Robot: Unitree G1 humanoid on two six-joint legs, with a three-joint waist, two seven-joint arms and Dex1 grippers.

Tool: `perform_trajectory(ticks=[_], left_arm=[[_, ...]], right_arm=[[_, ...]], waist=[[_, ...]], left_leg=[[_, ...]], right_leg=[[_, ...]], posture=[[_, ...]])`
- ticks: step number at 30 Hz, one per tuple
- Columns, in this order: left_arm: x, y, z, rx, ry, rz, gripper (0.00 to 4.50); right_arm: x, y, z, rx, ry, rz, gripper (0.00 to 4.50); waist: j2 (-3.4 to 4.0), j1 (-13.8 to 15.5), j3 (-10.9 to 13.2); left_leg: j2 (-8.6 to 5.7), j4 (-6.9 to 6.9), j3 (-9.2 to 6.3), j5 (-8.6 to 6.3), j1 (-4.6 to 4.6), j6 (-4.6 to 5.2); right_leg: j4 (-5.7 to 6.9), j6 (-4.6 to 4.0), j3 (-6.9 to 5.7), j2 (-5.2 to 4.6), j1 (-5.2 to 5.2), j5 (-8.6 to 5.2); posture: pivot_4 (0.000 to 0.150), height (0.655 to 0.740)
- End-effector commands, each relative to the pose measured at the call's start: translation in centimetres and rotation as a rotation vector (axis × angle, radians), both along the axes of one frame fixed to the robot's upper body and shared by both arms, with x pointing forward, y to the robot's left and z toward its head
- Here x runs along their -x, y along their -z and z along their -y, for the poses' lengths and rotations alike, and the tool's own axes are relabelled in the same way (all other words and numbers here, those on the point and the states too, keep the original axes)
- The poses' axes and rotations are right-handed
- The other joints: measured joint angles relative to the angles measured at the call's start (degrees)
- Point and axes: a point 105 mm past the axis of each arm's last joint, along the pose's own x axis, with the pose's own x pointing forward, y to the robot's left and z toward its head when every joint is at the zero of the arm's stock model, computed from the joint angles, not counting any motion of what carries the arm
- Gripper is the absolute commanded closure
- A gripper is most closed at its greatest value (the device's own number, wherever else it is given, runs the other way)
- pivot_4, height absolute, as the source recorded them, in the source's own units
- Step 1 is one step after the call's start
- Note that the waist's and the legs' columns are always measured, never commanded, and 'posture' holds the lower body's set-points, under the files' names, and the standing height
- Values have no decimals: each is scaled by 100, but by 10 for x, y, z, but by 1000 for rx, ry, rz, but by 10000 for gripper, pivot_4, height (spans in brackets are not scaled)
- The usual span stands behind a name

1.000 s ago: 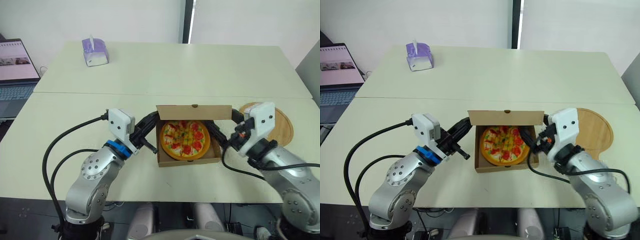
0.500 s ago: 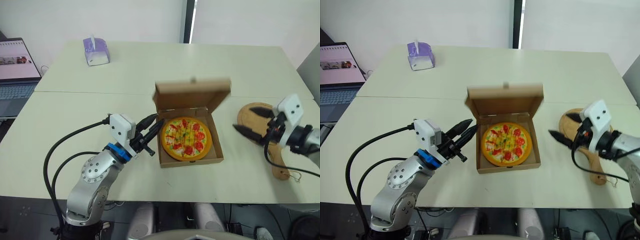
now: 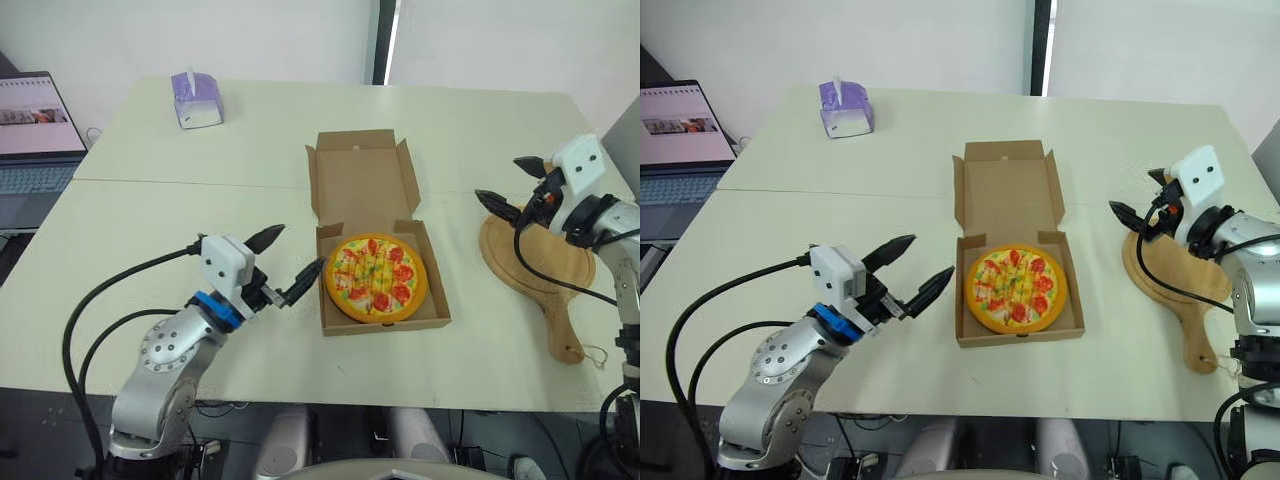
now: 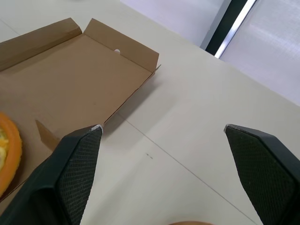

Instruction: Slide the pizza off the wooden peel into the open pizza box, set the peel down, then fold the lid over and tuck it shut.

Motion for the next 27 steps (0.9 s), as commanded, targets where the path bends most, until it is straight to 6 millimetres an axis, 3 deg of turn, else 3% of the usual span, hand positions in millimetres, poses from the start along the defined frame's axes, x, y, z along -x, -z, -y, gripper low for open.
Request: perform_trajectory(ticks=[1, 4, 9, 15, 27], left_arm=[[-7, -14, -2, 41, -19, 25, 480], [-21, -18, -7, 55, -82, 10, 480], [-71, -40, -22, 74, -220, -42, 480], [-125, -54, -28, 49, -331, -135, 480], [-181, -33, 1, -1, -324, -268, 480]], right_arm=[[-2, -19, -9, -19, -5, 54, 0], [-6, -19, -14, -34, 19, 36, 0], [-16, -26, -46, -146, 1, -35, 0], [-40, -24, -58, -119, 28, -86, 0], [-96, 1, -75, -136, 93, -189, 0]], waist=[[0, 1, 0], [0, -2, 0], [0, -9, 0], [0, -18, 0], [1, -42, 0]], left_leg=[[-1, 0, 1, 0, 0, 0], [-1, 0, 0, 0, 0, 0], [-1, 0, -3, 1, -1, -1], [-5, 0, -5, 13, -9, -24], [-13, 0, 1, 22, -94, -41]], right_leg=[[0, 0, 0, -2, 0, 0], [2, 0, -1, -3, -1, 0], [9, -4, -4, -1, -5, 3], [9, -3, -7, -3, -16, 4], [17, -10, -15, -19, -111, 10]], posture=[[1500, 7400], [1500, 7400], [1500, 7400], [1500, 7400], [1500, 7400]])
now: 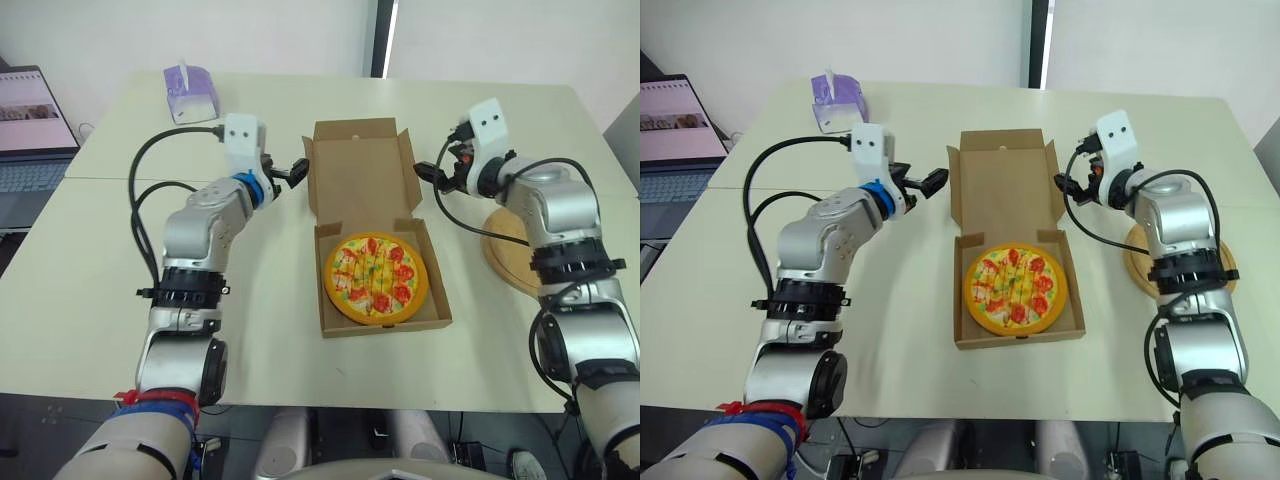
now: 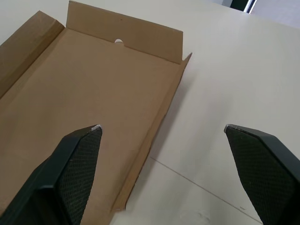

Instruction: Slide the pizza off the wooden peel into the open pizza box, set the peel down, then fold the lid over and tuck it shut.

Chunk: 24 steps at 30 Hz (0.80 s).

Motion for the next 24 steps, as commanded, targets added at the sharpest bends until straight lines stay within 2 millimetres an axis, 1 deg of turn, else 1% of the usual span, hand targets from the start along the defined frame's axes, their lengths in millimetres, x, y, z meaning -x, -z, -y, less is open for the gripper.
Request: perform_trajectory(ticks=[1, 4, 7, 9, 10, 13, 16, 21, 22, 24], left_arm=[[-11, -10, 8, -32, 12, 55, 480], [-20, -2, 16, -42, 25, 34, 480], [-23, 3, 22, -49, 48, 24, 480], [-25, 7, 23, -51, 50, 14, 4222], [-26, 8, 22, -52, 43, 7, 6150], [-28, 15, 20, -61, 32, -6, 15465], [-28, 18, 19, -64, 35, -9, 26134], [-28, 17, 17, -62, 30, -3, 43226], [-28, 17, 17, -61, 30, -1, 45000], [-28, 16, 17, -58, 33, 4, 45000]], right_arm=[[-12, -7, -2, 2, 12, 34, 0], [-21, 1, -7, -1, 35, 16, 0], [-28, 2, -10, 4, 47, 32, 0], [-30, 0, -14, -13, 47, 37, 0], [-32, 0, -16, -15, 45, 39, 1896], [-34, -2, -24, -13, 33, 51, 9305], [-35, -5, -28, -22, 23, 60, 20951], [-35, -2, -34, -23, 11, 49, 39725], [-36, -1, -34, -21, 13, 48, 43605], [-36, -1, -34, -24, 11, 45, 44404]], waist=[[0, -12, 0], [0, -29, 0], [1, -44, 0], [1, -66, 0], [1, -81, 0], [1, -137, 0], [2, -152, -1], [2, -156, -1], [2, -156, -1], [2, -156, -1]], left_leg=[[0, -2, 0, 0, -2, 0], [-1, -2, 4, 0, -2, 0], [-3, -2, 5, 0, -3, -1], [-3, -2, 5, 0, -3, -1], [-3, -2, 6, 0, -5, -1], [-3, -2, 6, 0, -6, -1], [-3, -2, 6, 0, -5, -1], [-3, -2, 6, 0, -6, -1], [-3, -2, 6, 0, -6, -1], [-4, -1, 6, 0, -7, -1]], right_leg=[[-1, 0, 0, 0, -2, 0], [-3, 0, 2, -2, -3, 0], [-1, 0, 1, -5, -3, 0], [-1, 0, 1, -7, -5, 0], [0, 0, 1, -7, -7, 0], [3, 0, 2, -8, -9, 0], [5, 1, 3, -9, -9, 1], [10, 1, 4, -10, -11, 1], [10, 1, 4, -11, -11, 1], [10, 1, 4, -11, -11, 1]], posture=[[1500, 7400], [1500, 7400], [1500, 7400], [1500, 7400], [1500, 7400], [1500, 7400], [1500, 7400], [1500, 7400], [1500, 7400], [1500, 7400]])
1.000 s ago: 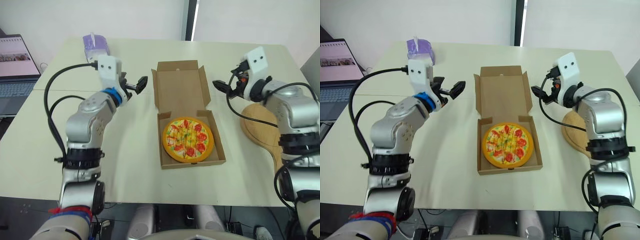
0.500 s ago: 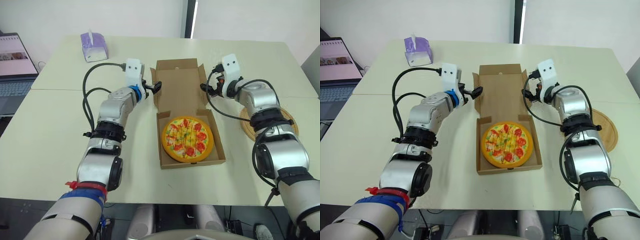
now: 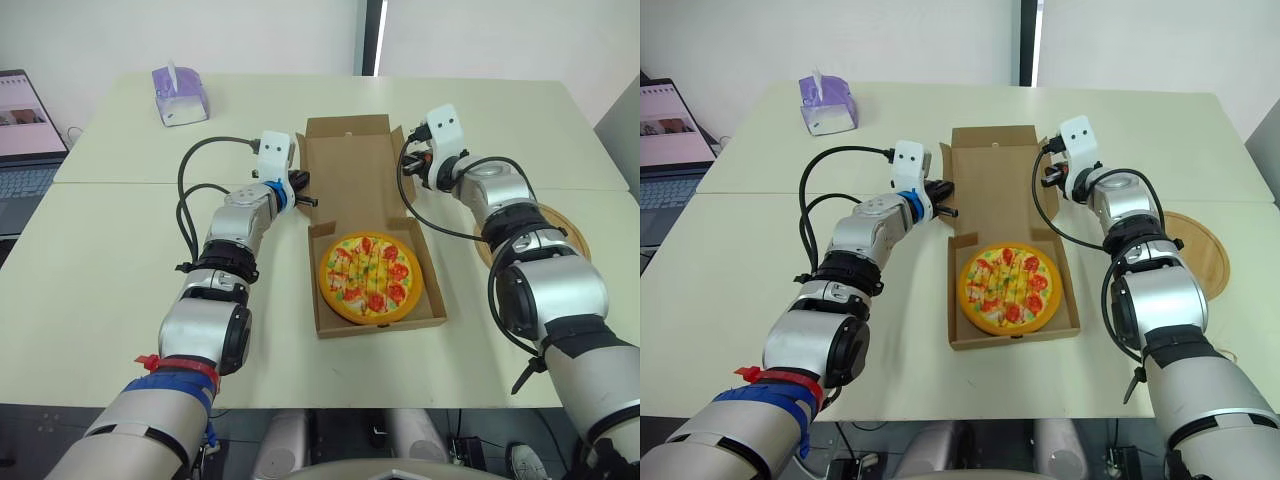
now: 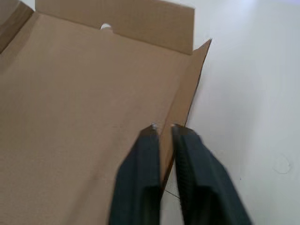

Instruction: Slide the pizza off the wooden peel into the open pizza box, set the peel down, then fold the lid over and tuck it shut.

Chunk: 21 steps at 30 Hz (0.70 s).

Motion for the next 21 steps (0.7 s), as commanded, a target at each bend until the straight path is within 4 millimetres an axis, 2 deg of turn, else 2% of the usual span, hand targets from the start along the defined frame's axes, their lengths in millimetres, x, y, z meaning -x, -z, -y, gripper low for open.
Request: perform_trajectory(ticks=[1, 11, 15, 18, 21], left_arm=[[-3, -20, 2, 9, 9, 65, 45000], [6, -31, 3, 41, 43, 152, 45000], [17, -38, 6, 59, 89, 223, 45000], [28, -45, 9, 62, 128, 302, 45000], [38, -51, 11, 91, 150, 360, 45000]], right_arm=[[-4, -25, -2, -14, -5, 68, 44404], [-2, -43, 3, -19, -23, 135, 44404], [1, -61, 12, -23, -1, 226, 44404], [11, -71, 14, -51, -18, 256, 39081], [28, -78, 17, -59, -29, 277, 29953]], waist=[[0, 0, 0], [1, 1, 0], [2, 8, -1], [2, 18, -2], [3, 32, -2]], left_leg=[[0, 0, 0, 0, 0, 0], [-1, 0, 2, 0, -6, -1], [0, 0, 2, 0, -10, -1], [-1, 2, 1, 0, -12, -1], [-1, 4, -1, 0, -14, -1]], right_leg=[[0, 0, 0, -1, 0, 0], [4, 0, 2, -1, -9, 0], [5, 0, 3, -1, -13, 0], [4, 0, 1, -2, -13, 0], [4, 0, 0, -2, -14, 0]], posture=[[1500, 7400], [1500, 7400], [1500, 7400], [1500, 7400], [1500, 7400]])
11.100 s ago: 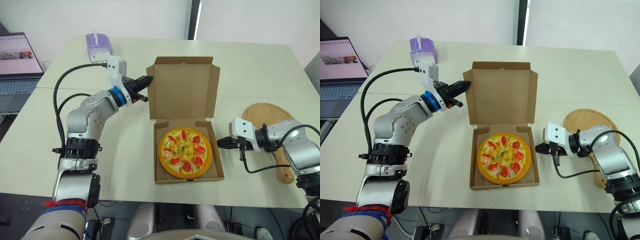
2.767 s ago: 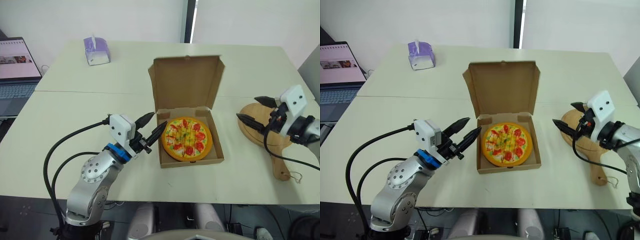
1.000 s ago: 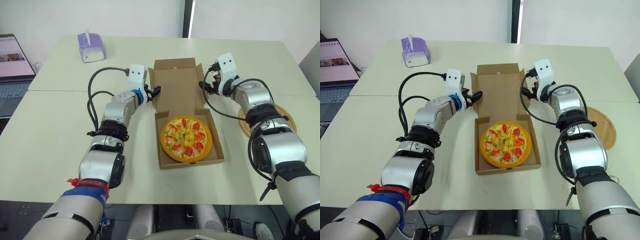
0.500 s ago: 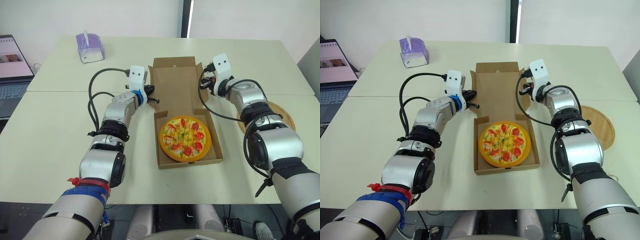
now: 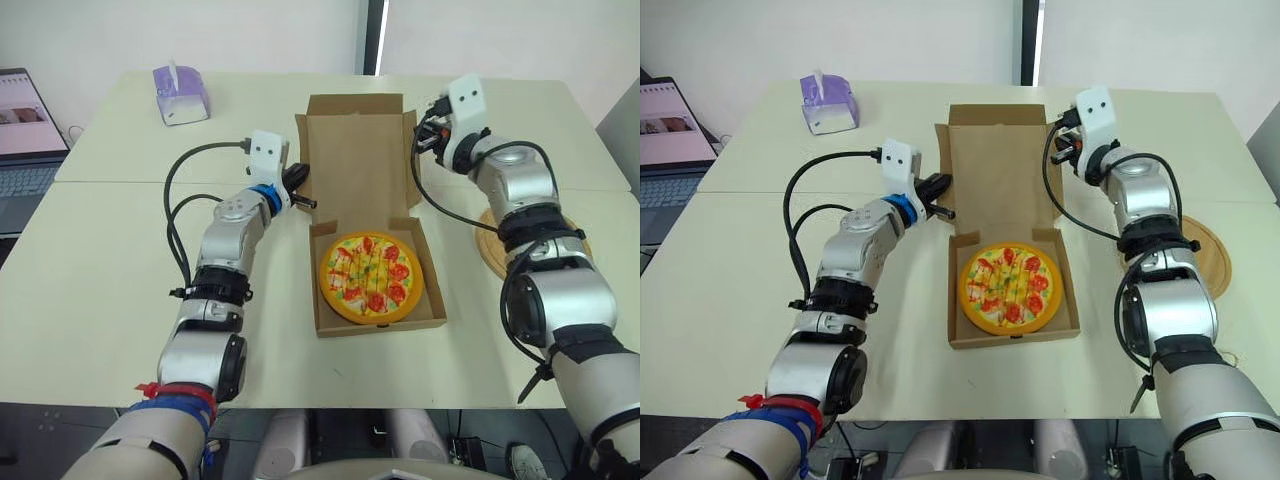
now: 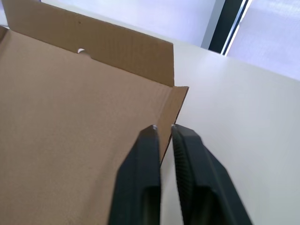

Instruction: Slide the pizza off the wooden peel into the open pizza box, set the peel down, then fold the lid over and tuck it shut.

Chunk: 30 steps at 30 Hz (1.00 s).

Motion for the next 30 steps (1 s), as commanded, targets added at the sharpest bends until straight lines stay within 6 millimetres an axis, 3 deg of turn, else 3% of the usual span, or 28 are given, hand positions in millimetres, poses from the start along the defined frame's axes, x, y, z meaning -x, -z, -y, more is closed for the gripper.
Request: perform_trajectory(ticks=[1, 4, 8, 19, 22, 30], left_arm=[[13, -30, 9, 40, 58, 145, 45000], [20, -33, 12, 44, 81, 174, 45000], [25, -34, 14, 50, 100, 186, 45000], [27, -35, 14, 52, 120, 195, 45000], [26, -35, 13, 52, 119, 196, 45000], [26, -34, 14, 48, 120, 195, 45000]], right_arm=[[22, -30, 3, -29, -20, 84, 26542], [42, -32, 9, -25, -5, 86, 15815], [50, -37, 13, -38, 18, 78, 2080], [39, -60, 22, -76, 46, 108, 2080], [41, -62, 18, -82, 20, 110, 8110], [41, -62, 15, -80, -9, 99, 37798]], waist=[[1, 17, -1], [1, 30, -1], [1, 49, -1], [1, 50, -1], [0, 51, -1], [0, 55, -1]], left_leg=[[0, 0, -1, 0, -1, 0], [0, 5, -1, 0, -5, 0], [-2, 15, 1, 0, -1, 1], [-2, 14, 3, 1, 8, 1], [-2, 14, 3, 1, 8, 2], [-2, 14, 3, 1, 8, 2]], right_leg=[[0, 0, 0, 0, 0, 0], [4, 1, -1, 0, -1, 0], [11, 1, 0, 0, 3, 3], [8, 0, 0, 2, 12, 6], [7, 0, 0, 2, 13, 6], [9, 0, 0, 2, 13, 6]], posture=[[1500, 7400], [1500, 7400], [1500, 7400], [1500, 7400], [1500, 7400], [1500, 7400]])
